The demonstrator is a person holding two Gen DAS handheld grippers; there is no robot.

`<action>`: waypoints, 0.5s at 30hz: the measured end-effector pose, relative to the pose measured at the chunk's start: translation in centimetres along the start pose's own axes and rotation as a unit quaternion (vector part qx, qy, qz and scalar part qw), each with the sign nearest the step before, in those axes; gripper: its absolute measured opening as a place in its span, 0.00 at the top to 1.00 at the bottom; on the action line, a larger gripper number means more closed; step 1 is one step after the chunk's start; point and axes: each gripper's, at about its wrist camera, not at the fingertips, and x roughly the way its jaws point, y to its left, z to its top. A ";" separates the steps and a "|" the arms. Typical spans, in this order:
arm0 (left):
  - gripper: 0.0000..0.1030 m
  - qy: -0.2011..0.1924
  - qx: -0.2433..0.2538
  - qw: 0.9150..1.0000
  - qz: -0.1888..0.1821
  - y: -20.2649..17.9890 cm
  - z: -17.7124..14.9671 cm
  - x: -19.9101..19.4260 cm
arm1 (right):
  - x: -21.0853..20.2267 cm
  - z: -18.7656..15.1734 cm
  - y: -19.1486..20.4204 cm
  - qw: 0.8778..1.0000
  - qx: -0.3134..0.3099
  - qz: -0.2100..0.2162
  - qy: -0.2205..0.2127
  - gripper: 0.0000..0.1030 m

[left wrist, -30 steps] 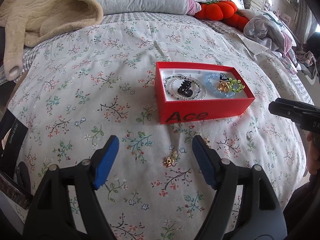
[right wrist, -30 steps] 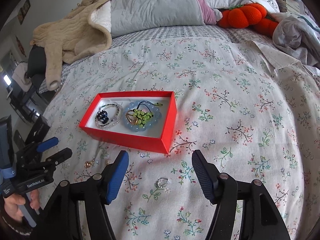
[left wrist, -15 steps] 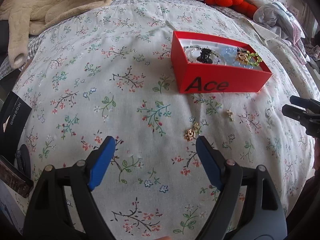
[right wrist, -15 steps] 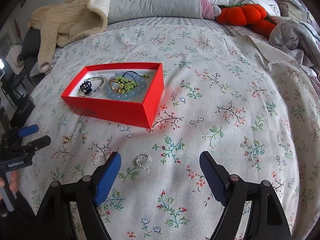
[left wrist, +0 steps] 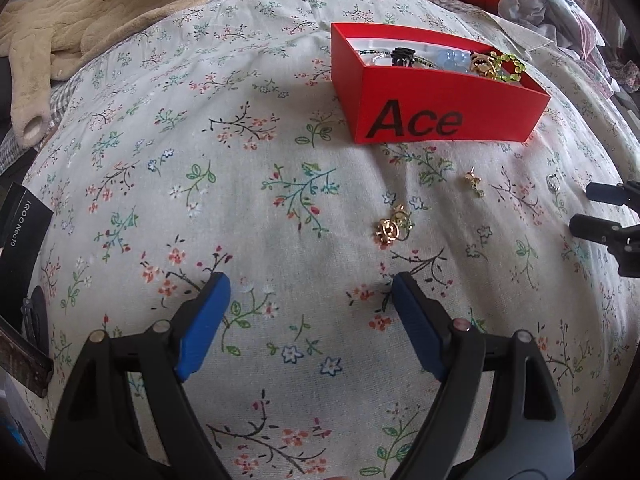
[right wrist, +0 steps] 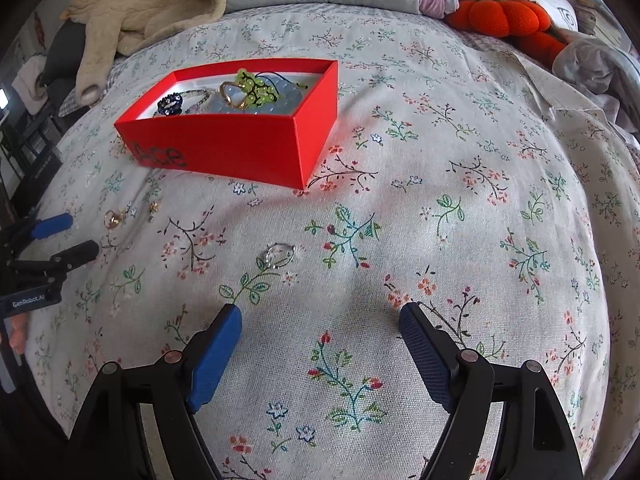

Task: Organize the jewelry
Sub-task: 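Move the left gripper to a gold charm while the right moves to the clear crystal ring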

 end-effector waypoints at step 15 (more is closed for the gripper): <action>0.56 -0.006 0.032 0.997 -0.073 -2.2 1.6 0.6 | 0.2 -0.2 0.3 1.000 -0.006 -0.001 -0.001 0.17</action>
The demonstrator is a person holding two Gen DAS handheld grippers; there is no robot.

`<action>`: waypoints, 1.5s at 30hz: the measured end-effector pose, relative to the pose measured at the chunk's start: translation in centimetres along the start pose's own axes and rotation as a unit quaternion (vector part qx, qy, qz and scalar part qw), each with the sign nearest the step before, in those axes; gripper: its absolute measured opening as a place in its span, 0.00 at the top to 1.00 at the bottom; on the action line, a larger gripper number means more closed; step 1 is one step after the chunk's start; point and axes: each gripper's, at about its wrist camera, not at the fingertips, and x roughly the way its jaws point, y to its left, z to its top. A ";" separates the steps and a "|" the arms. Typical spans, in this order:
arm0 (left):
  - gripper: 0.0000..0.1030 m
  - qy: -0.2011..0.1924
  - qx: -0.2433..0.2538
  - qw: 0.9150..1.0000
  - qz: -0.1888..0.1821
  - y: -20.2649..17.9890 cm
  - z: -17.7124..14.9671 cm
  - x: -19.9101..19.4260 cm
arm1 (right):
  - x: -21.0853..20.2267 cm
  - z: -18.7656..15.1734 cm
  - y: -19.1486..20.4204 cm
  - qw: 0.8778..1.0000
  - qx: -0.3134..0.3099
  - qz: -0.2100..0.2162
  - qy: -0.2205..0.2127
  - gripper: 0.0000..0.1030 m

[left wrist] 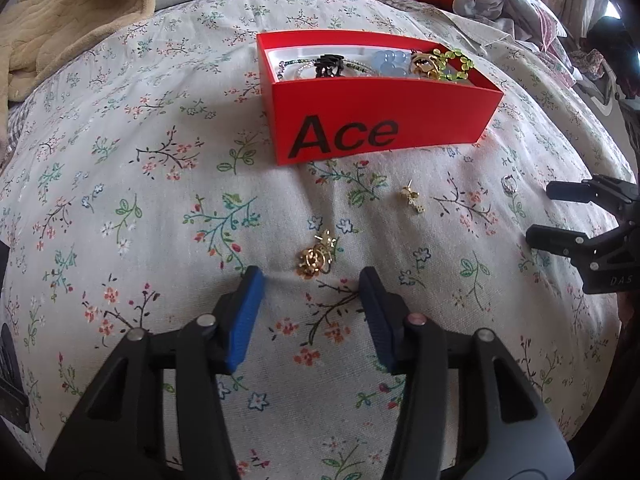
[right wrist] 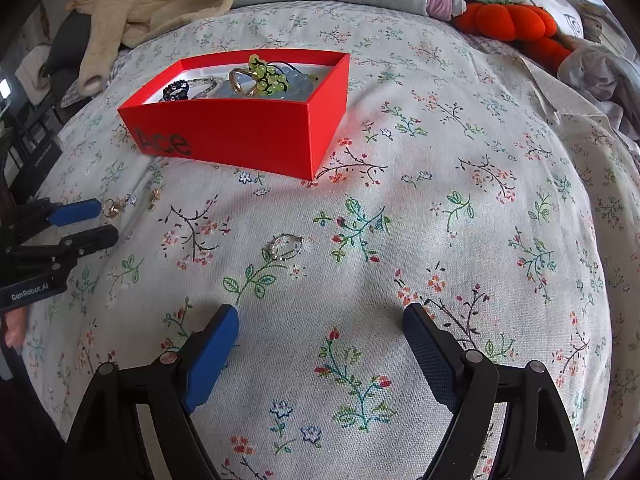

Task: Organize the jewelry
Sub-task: 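Move the left gripper to a gold charm while the right moves to the clear crystal ring, then grasp the gold charm with the left gripper while the right grasps the clear crystal ring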

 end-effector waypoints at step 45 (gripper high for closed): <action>0.87 0.019 -0.032 0.999 -0.008 1.5 -0.1 -1.2 | 1.0 2.1 2.4 0.997 -0.065 0.020 -0.036 0.81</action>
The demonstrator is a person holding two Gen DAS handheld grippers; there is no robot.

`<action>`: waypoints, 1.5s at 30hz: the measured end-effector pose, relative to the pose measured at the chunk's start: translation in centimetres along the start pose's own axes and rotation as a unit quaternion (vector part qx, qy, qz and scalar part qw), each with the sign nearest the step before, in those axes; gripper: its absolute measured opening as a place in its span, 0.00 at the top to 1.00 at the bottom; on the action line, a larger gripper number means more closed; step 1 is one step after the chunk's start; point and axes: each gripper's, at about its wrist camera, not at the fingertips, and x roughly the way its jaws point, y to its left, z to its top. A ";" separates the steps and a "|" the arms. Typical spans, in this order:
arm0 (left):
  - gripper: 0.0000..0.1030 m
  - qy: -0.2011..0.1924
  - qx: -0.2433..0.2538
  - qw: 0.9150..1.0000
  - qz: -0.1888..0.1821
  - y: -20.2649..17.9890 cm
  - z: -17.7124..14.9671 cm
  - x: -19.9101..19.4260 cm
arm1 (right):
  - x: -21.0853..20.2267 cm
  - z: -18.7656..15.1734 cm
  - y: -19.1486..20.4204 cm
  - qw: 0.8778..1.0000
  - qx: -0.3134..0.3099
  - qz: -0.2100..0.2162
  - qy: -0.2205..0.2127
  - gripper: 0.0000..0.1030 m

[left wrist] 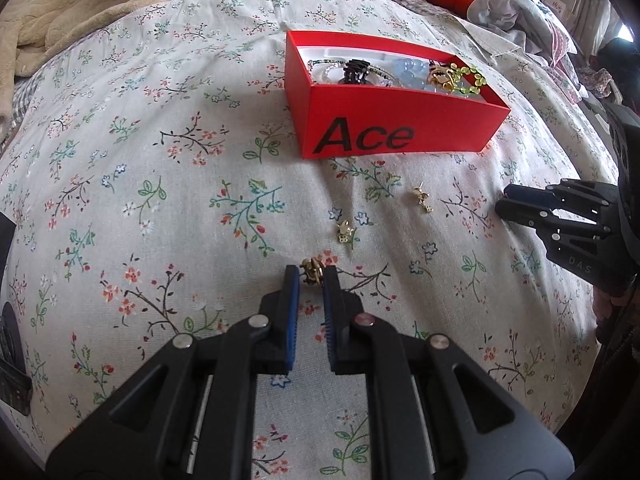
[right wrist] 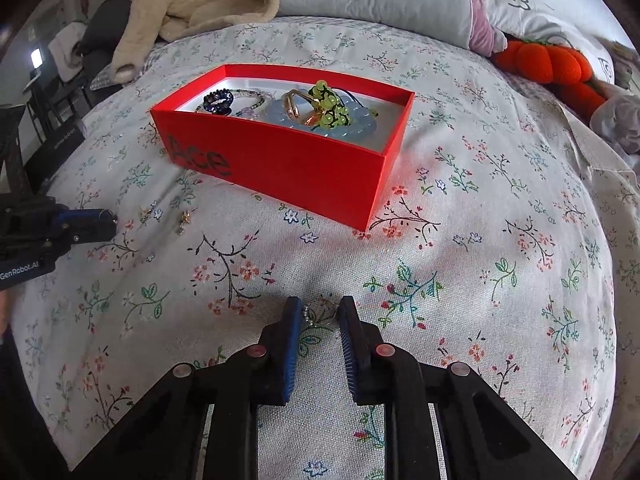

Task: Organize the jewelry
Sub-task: 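Grasp the gold charm with the left gripper while the right grasps the clear crystal ring, then carry the gold charm with the left gripper over the box while the right carries the ring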

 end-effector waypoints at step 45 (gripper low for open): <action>0.87 -0.013 -0.008 1.000 -0.010 -0.6 0.8 -0.9 | 0.3 0.0 0.6 1.000 0.000 0.021 0.016 0.81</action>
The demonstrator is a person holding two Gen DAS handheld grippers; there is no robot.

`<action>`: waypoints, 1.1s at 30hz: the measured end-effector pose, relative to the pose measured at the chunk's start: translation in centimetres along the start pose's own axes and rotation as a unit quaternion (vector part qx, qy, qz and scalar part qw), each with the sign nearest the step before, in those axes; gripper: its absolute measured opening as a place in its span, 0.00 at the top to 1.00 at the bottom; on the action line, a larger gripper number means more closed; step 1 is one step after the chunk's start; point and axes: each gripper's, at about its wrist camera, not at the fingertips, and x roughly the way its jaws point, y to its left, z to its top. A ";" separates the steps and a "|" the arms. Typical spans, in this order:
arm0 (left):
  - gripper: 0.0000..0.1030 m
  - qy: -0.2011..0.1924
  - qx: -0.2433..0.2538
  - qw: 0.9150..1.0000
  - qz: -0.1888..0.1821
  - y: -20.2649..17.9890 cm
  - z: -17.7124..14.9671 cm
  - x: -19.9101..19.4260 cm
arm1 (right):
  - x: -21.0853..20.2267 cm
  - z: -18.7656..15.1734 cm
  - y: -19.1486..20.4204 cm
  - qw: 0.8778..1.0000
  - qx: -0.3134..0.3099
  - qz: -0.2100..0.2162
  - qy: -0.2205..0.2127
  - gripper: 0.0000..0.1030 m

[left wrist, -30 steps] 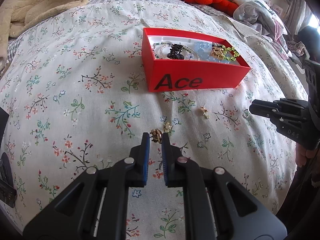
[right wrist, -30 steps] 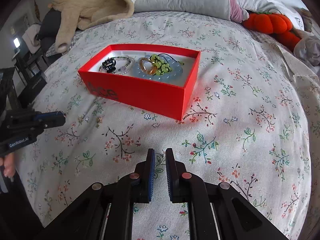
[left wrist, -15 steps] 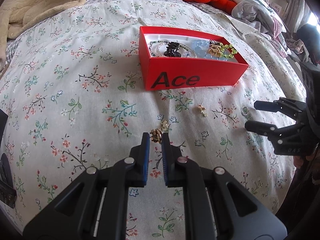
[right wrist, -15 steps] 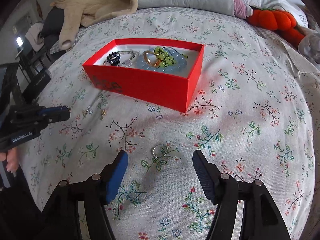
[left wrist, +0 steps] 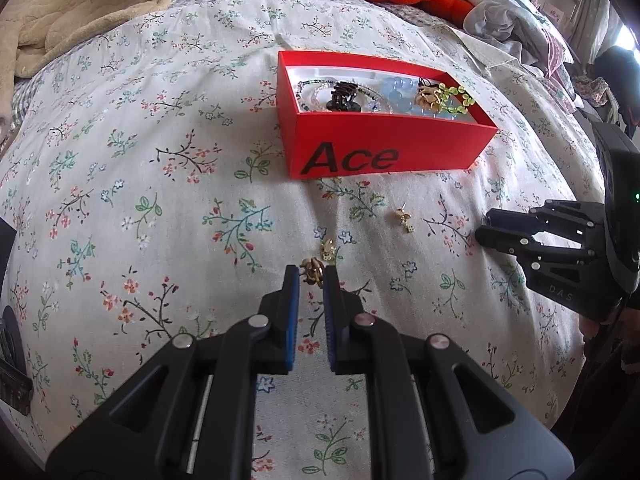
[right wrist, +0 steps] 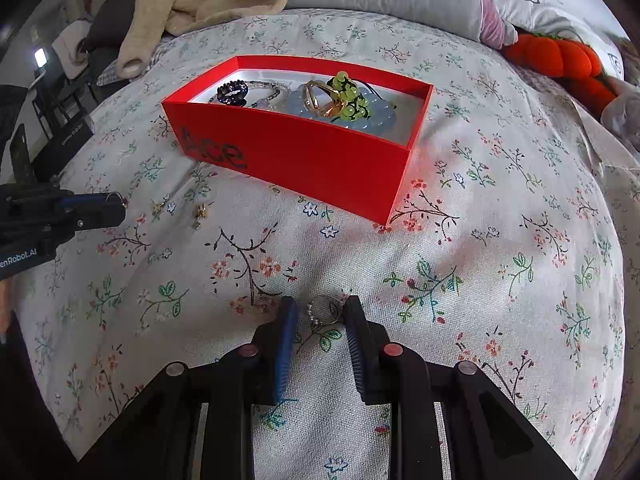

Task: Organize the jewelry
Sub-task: 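Carry the gold charm with the left gripper over the box while the right carries the ring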

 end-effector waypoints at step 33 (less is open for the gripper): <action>0.87 -0.070 -0.013 0.996 -0.050 -3.4 7.6 -0.4 | -4.7 6.4 -3.2 0.991 0.104 0.033 -0.079 0.82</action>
